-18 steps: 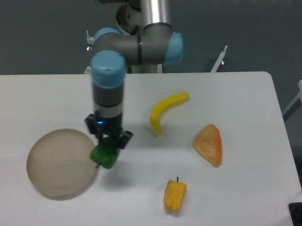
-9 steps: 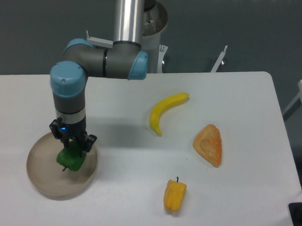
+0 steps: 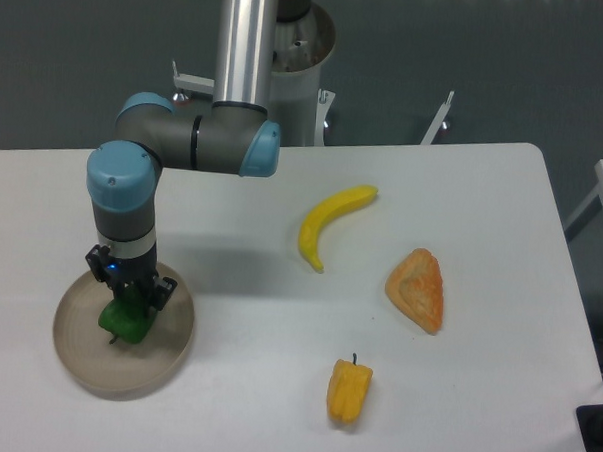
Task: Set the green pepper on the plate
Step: 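Lower the green pepper onto the plate and open the gripper, then lift the open gripper up away from the pepper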
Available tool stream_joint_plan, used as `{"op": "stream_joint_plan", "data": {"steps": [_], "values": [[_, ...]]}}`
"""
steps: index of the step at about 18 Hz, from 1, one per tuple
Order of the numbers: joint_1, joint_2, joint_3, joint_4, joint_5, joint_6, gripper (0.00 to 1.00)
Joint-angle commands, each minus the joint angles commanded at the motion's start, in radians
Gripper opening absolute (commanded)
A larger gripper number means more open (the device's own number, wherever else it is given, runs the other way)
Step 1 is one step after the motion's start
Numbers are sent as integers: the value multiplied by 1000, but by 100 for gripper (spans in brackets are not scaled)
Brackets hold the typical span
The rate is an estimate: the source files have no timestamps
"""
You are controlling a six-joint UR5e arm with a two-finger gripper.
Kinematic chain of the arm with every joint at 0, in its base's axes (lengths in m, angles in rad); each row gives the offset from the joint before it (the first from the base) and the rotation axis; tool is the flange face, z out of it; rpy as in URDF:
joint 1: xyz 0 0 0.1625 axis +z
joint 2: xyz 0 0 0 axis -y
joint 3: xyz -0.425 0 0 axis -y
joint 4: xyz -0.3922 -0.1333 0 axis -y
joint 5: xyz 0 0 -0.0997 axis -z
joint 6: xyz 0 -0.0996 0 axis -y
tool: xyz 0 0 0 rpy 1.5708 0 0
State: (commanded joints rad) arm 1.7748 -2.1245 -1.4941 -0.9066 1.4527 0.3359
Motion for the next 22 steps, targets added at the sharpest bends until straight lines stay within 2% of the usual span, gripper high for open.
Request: {"op": "stream_joint_plan", "data": {"steps": [2,4,6,7,9,12,16,22], "values": [[0,0,2,0,-2,2,34],[0,2,0,0,-2,3,43],[0,3,2,0,-2,5,61],[0,6,2,0,-2,6,75],[0,12,2,-2,-2,9,86],[8,31,5,-3,0,11,98],[89,75,12,-8,8,35,99],[267,104,20,-14,15,259,99]]}}
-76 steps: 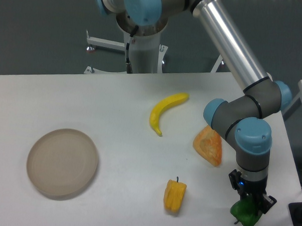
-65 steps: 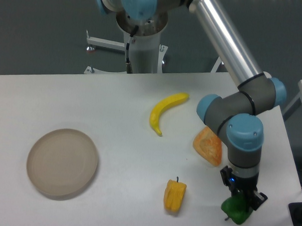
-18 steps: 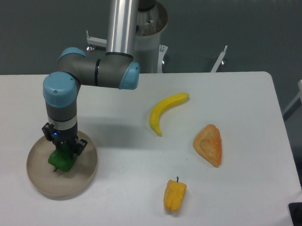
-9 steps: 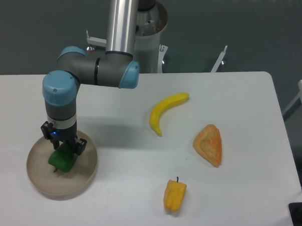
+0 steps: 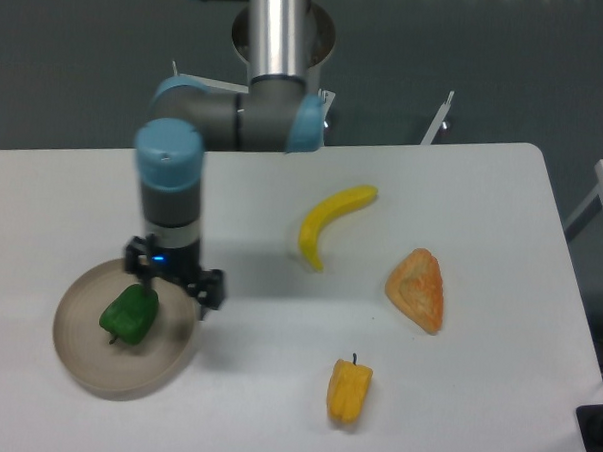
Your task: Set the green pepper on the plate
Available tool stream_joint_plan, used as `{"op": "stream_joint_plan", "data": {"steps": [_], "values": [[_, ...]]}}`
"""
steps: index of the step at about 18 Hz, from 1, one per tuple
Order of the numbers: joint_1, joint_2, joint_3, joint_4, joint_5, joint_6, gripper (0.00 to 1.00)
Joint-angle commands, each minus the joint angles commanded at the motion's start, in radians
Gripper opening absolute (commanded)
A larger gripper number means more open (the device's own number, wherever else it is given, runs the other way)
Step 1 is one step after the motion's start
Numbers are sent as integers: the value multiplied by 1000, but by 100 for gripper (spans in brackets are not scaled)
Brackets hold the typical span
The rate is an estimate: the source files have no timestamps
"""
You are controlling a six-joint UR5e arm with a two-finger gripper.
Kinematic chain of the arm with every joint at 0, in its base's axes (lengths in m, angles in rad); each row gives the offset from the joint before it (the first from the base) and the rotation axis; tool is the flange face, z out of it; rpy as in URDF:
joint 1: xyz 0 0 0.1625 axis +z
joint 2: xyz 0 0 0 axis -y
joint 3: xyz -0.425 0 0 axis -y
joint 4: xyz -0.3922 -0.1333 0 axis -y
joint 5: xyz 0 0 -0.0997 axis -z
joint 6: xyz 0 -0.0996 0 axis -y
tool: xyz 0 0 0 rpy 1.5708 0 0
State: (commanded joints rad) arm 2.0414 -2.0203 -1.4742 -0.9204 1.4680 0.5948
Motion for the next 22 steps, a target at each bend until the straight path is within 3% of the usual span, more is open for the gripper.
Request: {"op": "stream_joint_plan", "data": {"steps": [7,11,22], "values": [[152,-6,41,-5,60,273,99],[193,-54,66,-5,87,416,99],[206,-80,81,-2,123,494,99]]}}
